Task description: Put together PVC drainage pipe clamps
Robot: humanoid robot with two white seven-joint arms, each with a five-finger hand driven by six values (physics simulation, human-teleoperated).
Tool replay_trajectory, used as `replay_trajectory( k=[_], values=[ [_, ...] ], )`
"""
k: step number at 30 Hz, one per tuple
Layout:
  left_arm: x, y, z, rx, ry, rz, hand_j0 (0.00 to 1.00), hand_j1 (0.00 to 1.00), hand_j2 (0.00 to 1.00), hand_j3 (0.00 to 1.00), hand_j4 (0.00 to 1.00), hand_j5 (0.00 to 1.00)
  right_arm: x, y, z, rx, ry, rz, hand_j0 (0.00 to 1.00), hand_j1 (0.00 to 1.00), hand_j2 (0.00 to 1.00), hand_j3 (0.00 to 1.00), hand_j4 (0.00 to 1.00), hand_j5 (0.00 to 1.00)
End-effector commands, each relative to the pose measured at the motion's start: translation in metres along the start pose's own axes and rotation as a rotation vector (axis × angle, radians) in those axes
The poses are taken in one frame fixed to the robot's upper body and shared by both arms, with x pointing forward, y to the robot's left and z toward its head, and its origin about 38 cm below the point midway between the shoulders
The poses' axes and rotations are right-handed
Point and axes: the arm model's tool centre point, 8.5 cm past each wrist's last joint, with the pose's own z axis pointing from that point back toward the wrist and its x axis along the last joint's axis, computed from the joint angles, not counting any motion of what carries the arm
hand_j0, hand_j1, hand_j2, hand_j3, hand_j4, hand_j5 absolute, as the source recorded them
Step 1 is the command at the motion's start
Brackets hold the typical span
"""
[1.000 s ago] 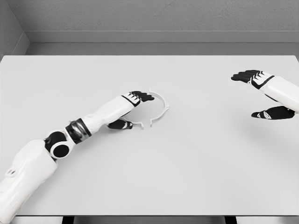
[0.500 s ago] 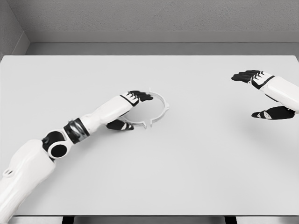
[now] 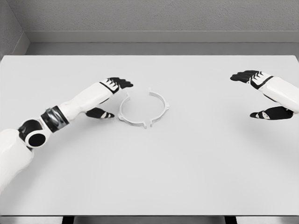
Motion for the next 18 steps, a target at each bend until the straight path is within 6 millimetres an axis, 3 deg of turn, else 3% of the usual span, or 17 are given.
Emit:
replay_trajectory(
  k=[1,18],
  values=[
    [-0.006,-0.006,0.002,-0.008,0.022,0.015,1.00,1.00,1.00,1.00,1.00,1.00,0.000,0.000,0.000,-0.004,0.001,-0.006,1.00,1.00,1.00,1.00,1.00,1.00],
    [0.003,-0.018,-0.016,0.004,0.003,0.053,1.00,1.00,1.00,1.00,1.00,1.00,0.001,-0.001,-0.001,-0.006,-0.005,-0.005,1.00,1.00,1.00,1.00,1.00,1.00]
  ],
)
